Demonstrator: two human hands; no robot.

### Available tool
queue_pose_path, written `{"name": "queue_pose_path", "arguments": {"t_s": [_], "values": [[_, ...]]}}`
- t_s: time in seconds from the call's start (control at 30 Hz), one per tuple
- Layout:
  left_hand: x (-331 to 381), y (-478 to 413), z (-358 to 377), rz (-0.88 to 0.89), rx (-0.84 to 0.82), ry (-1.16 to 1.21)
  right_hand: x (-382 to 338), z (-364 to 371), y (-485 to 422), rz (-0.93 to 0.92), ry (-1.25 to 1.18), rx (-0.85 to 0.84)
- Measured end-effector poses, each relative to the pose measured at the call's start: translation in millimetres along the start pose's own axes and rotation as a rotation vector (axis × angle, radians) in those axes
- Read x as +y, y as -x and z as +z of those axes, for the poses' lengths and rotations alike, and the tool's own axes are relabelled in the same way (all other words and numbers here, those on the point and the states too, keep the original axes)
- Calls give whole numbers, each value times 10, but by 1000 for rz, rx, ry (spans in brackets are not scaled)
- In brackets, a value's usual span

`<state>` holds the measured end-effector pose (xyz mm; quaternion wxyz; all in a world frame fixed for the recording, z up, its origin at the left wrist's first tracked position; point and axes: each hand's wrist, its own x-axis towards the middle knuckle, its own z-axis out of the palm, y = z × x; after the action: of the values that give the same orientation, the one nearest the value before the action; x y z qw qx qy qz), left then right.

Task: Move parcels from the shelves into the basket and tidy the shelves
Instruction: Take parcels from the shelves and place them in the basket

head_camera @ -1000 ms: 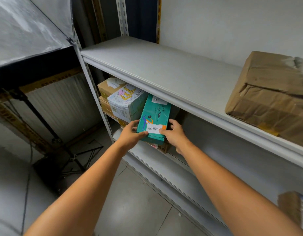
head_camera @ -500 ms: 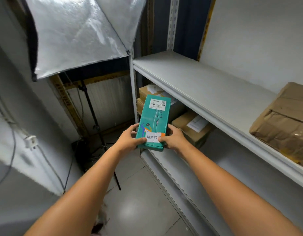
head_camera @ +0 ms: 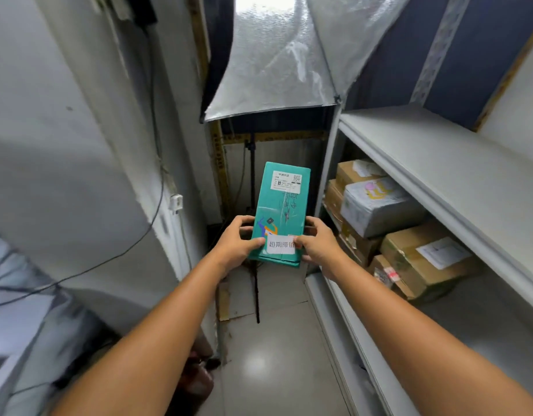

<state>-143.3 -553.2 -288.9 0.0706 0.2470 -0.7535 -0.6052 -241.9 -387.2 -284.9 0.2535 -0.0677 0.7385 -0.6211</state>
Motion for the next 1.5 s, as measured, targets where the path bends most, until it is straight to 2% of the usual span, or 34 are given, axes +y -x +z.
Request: {"name": "queue_pose_path", "arguments": {"t_s": [0.33,0.53,0.63,0.87,1.1,1.33,1.5], "values": [[-278,1304,-126,-147,261,105,171,282,605,-49,206,-420],[-589,2161,-296,-190,467,23,345,760,1091,-116,352,-502],[-836,2545,-474,-229,564,103,476,1069,1376,-127,376,-552],[-1330,3722,-797,-278,771,90,809,1694,2333,-133,475,-771],[-1771,4965,-989,-360,915,338,1176,2244,3390,-190,531,-962],[-2112,6107,-1175,-394,1086,352,1465,2908,4314,-221,560,-1153],[-2366,6609,-1421,-443,1197,395,1688,3488,4740,-194,589,-1316]]}}
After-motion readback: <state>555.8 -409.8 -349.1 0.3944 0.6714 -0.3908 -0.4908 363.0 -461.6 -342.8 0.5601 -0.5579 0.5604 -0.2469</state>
